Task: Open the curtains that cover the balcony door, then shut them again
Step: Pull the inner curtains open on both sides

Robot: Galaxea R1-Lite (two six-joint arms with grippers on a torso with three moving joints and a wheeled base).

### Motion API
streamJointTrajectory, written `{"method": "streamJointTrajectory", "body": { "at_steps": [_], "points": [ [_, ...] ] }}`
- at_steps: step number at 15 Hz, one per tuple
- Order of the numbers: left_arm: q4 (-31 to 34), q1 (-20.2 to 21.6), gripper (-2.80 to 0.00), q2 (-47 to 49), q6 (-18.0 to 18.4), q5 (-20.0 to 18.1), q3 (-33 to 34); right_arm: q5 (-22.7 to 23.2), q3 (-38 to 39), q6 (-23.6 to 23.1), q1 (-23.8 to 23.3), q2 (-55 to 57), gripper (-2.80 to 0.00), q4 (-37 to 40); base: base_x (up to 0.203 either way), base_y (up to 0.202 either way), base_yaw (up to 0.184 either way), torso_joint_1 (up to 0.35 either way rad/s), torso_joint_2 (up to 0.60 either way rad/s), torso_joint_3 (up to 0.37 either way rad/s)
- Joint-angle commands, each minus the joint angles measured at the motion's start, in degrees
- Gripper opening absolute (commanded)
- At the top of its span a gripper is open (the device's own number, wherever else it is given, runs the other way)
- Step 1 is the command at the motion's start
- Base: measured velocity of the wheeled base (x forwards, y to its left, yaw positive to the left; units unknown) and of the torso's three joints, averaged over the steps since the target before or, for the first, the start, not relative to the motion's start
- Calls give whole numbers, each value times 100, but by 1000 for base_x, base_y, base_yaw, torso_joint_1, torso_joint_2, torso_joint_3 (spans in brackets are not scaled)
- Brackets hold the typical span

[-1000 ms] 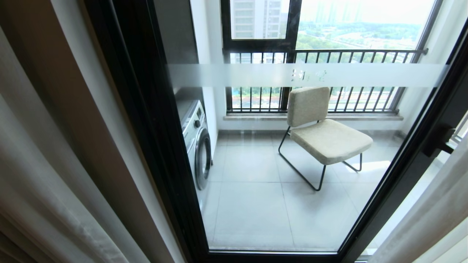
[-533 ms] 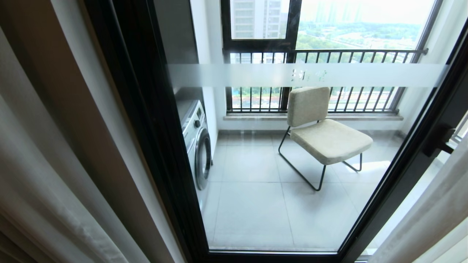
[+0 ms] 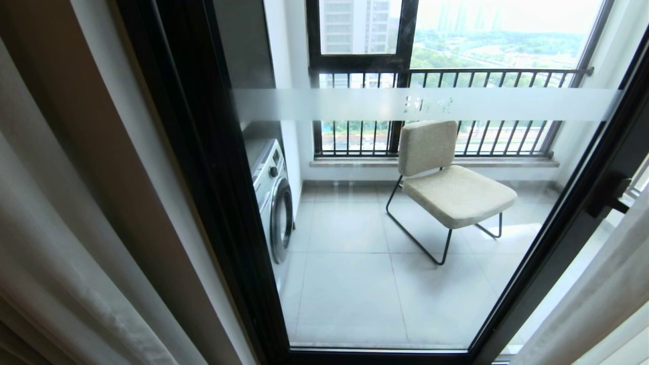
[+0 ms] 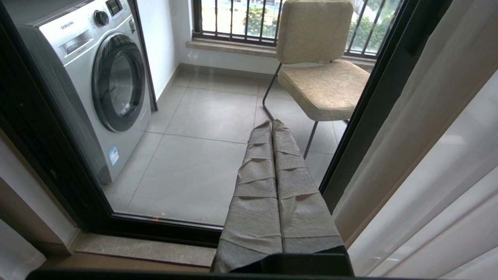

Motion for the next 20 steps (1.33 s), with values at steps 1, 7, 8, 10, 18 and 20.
{"method": "streamJointTrajectory", "body": {
  "at_steps": [1,7,8,10,18,20],
  "points": [
    [-2,1,-280,-2,0,5,0,4,-2,-7,0,-2,-280,2,0,0,0,0,0,0],
    [-2,1,-280,-2,0,5,0,6,-4,-7,0,-2,-280,2,0,0,0,0,0,0],
    [-2,1,-280,-2,-9,5,0,6,3,-7,0,-2,-280,2,0,0,0,0,0,0],
    [-2,1,-280,-2,0,5,0,6,0,-7,0,-2,-280,2,0,0,0,0,0,0],
    [-2,1,-280,-2,-88,32,0,5,3,-7,0,-2,-280,2,0,0,0,0,0,0],
    [-2,1,-280,-2,-88,23,0,2,4,-7,0,-2,-280,2,0,0,0,0,0,0]
  ]
}}
